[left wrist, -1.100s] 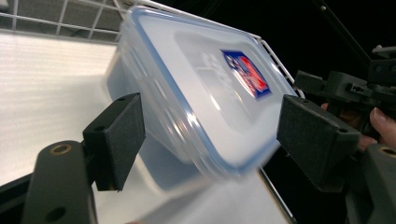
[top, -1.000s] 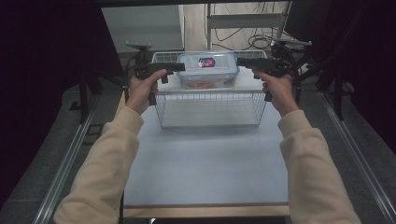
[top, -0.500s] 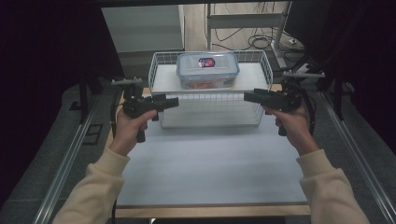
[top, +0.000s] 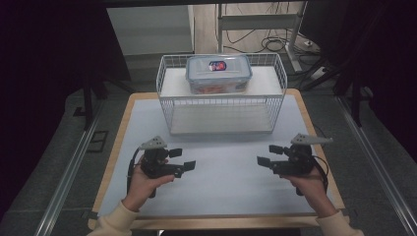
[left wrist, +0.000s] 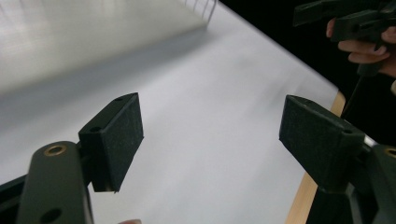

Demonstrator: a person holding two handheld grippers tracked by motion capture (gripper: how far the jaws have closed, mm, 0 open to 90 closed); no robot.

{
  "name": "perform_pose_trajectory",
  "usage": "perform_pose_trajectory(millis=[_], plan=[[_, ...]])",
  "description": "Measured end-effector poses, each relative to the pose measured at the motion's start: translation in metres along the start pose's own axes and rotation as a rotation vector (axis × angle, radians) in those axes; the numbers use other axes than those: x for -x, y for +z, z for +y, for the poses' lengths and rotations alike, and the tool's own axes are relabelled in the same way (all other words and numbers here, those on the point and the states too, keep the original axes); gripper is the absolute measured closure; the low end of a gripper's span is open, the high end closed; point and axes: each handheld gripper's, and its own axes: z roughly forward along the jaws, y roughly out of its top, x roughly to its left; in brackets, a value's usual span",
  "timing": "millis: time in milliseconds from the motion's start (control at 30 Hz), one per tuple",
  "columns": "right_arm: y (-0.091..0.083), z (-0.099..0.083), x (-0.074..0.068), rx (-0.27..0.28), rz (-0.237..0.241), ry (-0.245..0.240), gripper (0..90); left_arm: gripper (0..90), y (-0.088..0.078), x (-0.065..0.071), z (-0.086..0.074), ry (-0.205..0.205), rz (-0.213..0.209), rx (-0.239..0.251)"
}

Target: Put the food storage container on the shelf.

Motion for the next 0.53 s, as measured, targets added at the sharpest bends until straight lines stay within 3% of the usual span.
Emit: perform_pose_trajectory(millis=[100,233,533], plan=[[0.003,-0.015,-0.001,-0.02,-0.009,-0.014,21.3,21.5,0.007,-0.002,-0.017,-0.02,0.0,-0.025],[0.011,-0.031,-0.001,-0.063,-0.021,-0.034,20.1,21.4,0.012,-0.006,-0.027,-0.04,0.005,-0.03],[0.009,-0.036,-0.001,-0.013,-0.048,-0.069,17.1,20.5,0.012,-0.013,-0.041,-0.06,0.073,-0.002]])
